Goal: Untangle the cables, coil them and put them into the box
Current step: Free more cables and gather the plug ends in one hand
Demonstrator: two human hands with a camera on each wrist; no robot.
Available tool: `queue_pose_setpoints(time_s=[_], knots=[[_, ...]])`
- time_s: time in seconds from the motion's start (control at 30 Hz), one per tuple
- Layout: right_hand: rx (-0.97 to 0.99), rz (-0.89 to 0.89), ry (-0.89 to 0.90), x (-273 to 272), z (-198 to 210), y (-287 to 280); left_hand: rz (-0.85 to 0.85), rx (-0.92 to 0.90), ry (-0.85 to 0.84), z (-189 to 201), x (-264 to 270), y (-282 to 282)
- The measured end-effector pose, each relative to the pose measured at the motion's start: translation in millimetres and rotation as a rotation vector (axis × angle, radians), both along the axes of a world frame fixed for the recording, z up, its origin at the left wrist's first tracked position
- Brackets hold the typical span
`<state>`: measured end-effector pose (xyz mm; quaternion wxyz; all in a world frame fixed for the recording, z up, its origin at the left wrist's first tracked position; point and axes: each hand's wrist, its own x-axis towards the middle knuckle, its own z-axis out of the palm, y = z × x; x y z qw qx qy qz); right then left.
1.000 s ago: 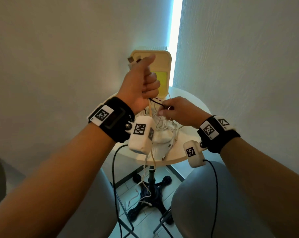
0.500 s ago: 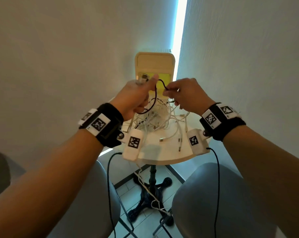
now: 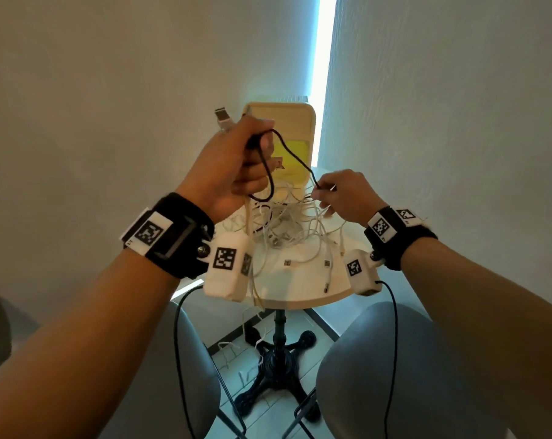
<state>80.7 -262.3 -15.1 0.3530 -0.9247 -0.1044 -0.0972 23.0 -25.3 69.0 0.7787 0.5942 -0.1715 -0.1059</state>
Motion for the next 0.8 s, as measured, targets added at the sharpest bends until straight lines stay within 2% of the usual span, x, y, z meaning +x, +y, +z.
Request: queue_pose_setpoints(time_s=[0.07, 0.2, 0.3, 0.43, 0.6, 0.8], knots=[[0.078, -0.015, -0.001, -0.7, 7.7, 1.7, 0.044, 0.086, 0.078, -10.9, 3.4, 8.9], [0.365, -0.009, -0.105, -3.0, 43.5, 7.7, 0.141, 0.340, 0.252, -43.2, 11.4, 16.0], [0.323, 0.025, -0.062, -1.4, 55.6, 11.3, 0.231, 0.446, 0.302, -59.6, 15.2, 15.7], [0.347, 0.016, -0.189, -0.1, 60.8, 12.4, 0.359, 0.444, 0.219, -58.0, 16.3, 14.3], [-0.020, 0.134, -0.251, -3.3, 51.2, 25.0, 0.465, 0.321, 0.051, -39.7, 18.8, 5.2], [-0.207, 0.209, -0.320, -10.0, 46.8, 40.5, 0.349, 0.450, -0.121, -35.2, 15.7, -10.5]])
